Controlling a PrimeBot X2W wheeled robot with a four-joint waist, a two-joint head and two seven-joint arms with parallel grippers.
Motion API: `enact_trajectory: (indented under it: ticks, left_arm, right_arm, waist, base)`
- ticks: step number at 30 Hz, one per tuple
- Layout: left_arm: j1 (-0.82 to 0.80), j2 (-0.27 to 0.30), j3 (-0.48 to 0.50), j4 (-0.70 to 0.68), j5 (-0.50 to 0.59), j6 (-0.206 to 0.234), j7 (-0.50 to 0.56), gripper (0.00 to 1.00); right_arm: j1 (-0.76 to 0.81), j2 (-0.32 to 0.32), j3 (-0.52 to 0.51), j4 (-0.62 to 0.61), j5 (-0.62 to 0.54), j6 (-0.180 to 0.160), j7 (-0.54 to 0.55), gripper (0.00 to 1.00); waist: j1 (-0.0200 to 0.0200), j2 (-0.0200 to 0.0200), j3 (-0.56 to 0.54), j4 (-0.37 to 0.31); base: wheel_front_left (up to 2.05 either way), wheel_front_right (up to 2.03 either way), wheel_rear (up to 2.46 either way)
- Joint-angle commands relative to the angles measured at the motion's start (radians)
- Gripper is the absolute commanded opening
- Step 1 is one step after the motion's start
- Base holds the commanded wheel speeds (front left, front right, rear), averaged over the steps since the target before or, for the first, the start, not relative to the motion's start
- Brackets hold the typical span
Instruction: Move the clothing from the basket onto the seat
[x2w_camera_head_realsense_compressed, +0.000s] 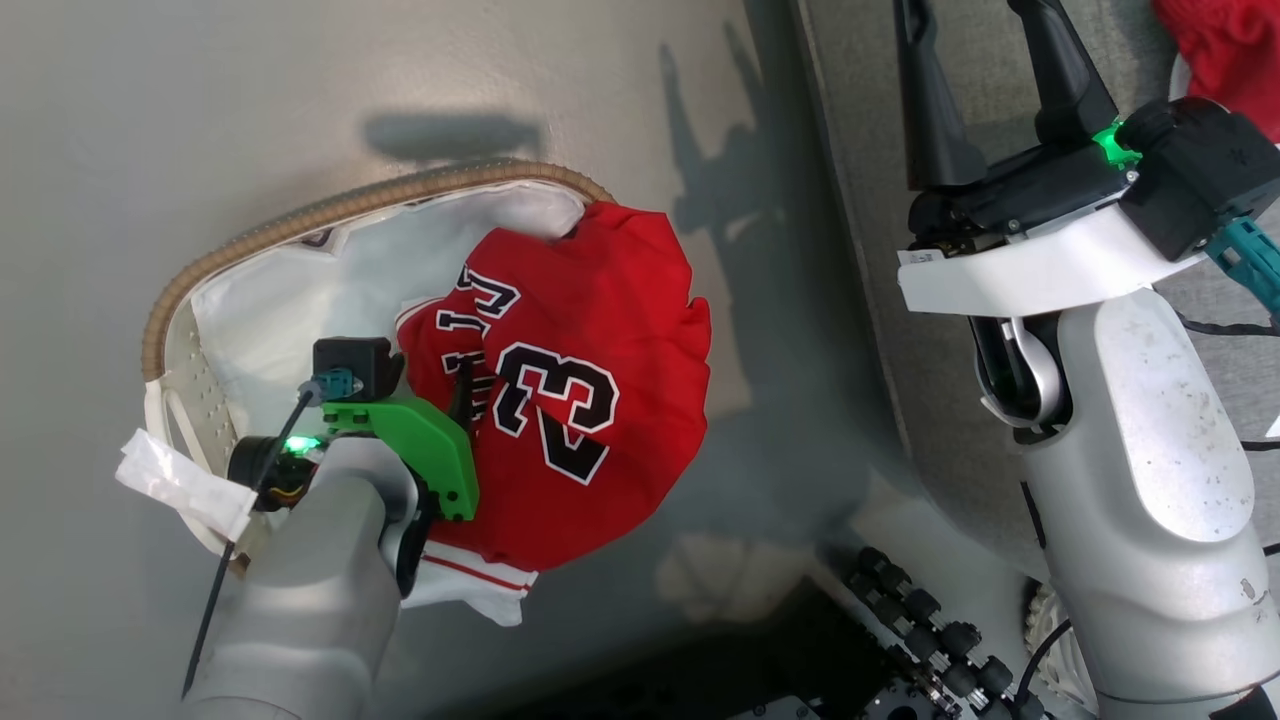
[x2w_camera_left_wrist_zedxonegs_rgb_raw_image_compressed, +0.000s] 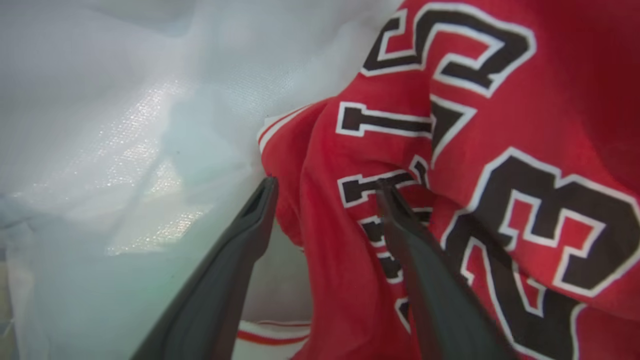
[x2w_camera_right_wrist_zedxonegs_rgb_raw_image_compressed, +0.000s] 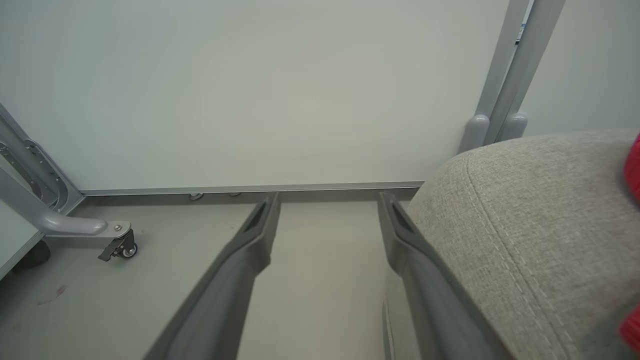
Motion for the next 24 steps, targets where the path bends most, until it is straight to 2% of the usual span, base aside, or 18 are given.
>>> enact_trajectory:
  ticks: [1,13,14,15,16,24]
  left_arm:
    - [-0.023,0.014,-0.009,0.014,-0.013,-0.002,0.013,1.00]
    - [-0.012,0.020,-0.134,-0.005,-0.090,-0.002,0.121,0.99]
    - [-0.008,0.024,-0.145,-0.011,-0.097,-0.002,0.126,0.79]
    - [-0.003,0.028,-0.157,-0.018,-0.106,-0.002,0.130,0.18]
    - [0.000,0.029,-0.170,-0.023,-0.115,-0.002,0.131,0.00]
    - [0.033,0.036,-0.246,-0.055,-0.197,-0.002,0.111,0.00]
  right_arm:
    - [-0.012,-0.002,0.001,-0.008,-0.001,-0.001,-0.002,1.00]
    - [-0.023,-0.002,0.021,-0.006,0.017,-0.001,-0.002,1.00]
    - [-0.025,-0.002,0.022,-0.005,0.019,-0.001,-0.002,1.00]
    - [-0.027,-0.002,0.023,-0.004,0.021,-0.001,-0.002,1.00]
    - [-0.028,-0.002,0.023,-0.002,0.022,-0.001,-0.002,1.00]
    - [-0.011,-0.002,0.026,0.029,0.022,-0.001,-0.002,1.00]
  waist:
    - [-0.0001,0.0000,0.016,0.004]
    - [-0.0001,0.0000,0.035,-0.001]
    - [-0.0001,0.0000,0.034,-0.002]
    - [-0.0001,0.0000,0.032,-0.003]
    - [-0.0001,0.0000,0.029,-0.003]
    - [-0.0001,0.0000,-0.040,0.000]
  base:
    - [0.00,0.00,0.00]
    - [0.00,0.00,0.00]
    - [0.00,0.00,0.00]
    - [0.00,0.00,0.00]
    - [0.00,0.00,0.00]
    - [0.00,0.00,0.00]
